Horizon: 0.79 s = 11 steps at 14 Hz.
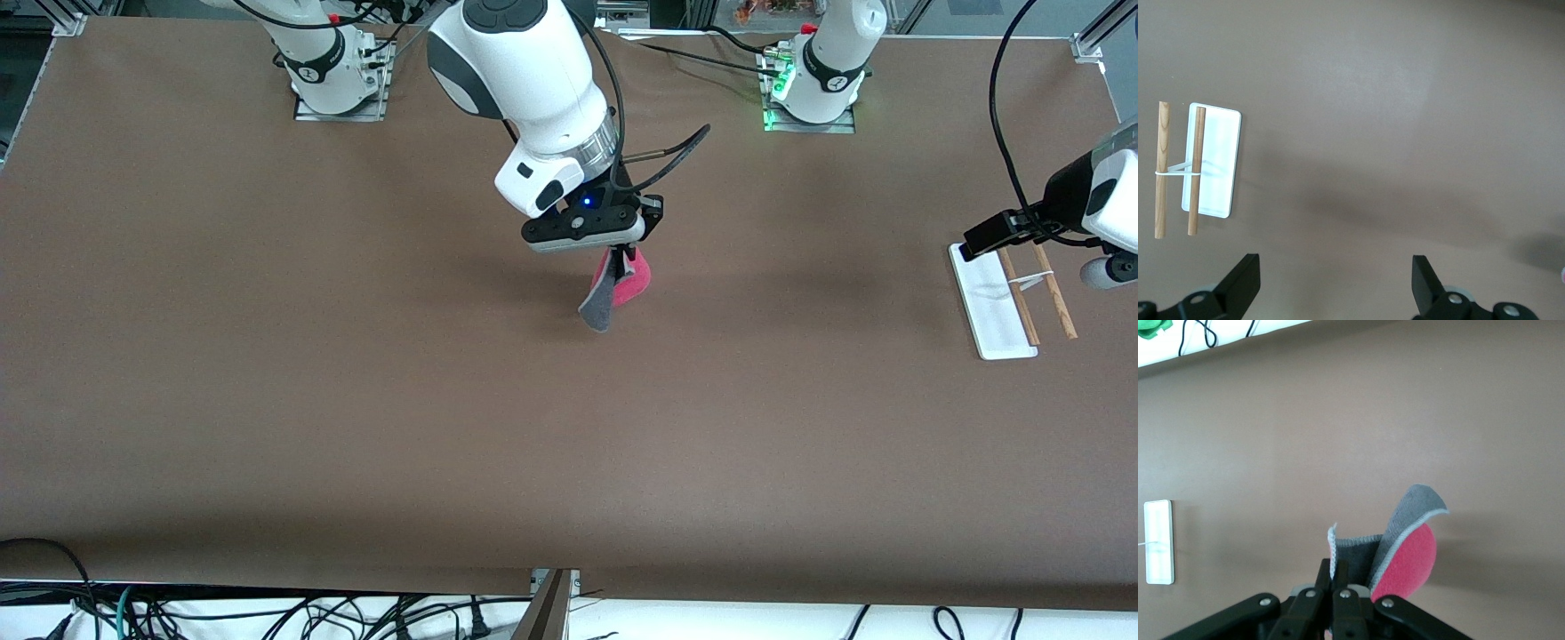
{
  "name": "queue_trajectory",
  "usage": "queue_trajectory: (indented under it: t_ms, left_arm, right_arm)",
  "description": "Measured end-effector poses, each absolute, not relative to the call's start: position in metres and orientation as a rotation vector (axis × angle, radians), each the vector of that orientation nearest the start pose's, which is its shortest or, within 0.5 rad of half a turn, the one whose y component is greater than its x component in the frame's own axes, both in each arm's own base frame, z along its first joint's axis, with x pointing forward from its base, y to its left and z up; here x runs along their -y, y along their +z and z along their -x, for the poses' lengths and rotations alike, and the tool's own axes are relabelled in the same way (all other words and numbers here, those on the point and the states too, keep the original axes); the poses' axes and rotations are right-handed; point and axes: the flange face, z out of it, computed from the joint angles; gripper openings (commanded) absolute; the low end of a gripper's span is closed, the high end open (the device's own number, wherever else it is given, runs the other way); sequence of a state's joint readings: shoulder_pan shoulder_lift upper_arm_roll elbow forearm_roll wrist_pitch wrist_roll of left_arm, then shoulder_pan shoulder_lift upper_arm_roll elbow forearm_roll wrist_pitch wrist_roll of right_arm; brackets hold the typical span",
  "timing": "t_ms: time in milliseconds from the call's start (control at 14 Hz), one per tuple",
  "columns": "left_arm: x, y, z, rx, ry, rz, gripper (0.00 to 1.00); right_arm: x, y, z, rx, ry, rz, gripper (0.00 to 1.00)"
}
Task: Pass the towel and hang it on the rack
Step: 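Hold the towel with the right gripper while the left gripper reaches it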
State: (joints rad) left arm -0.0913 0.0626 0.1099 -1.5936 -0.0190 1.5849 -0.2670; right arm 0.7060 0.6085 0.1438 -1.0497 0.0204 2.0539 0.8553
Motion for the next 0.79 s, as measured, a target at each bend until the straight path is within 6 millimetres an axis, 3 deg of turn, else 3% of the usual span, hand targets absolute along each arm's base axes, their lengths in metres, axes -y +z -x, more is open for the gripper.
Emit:
queue_trajectory:
  t_ms: [571, 786]
  left_arm:
    - [0.0, 0.579, -0.572, 0.443, 0.12, 3.135, 1.0]
    - [0.015, 0.581, -0.572, 0.4, 0.124, 3.144, 1.0]
  right_arm:
    - [-0.551, 0.524, -0.529, -0.082, -0.27, 2.757, 0.0]
    - [-0.551, 0.524, -0.529, -0.085, -0.27, 2.757, 0.0]
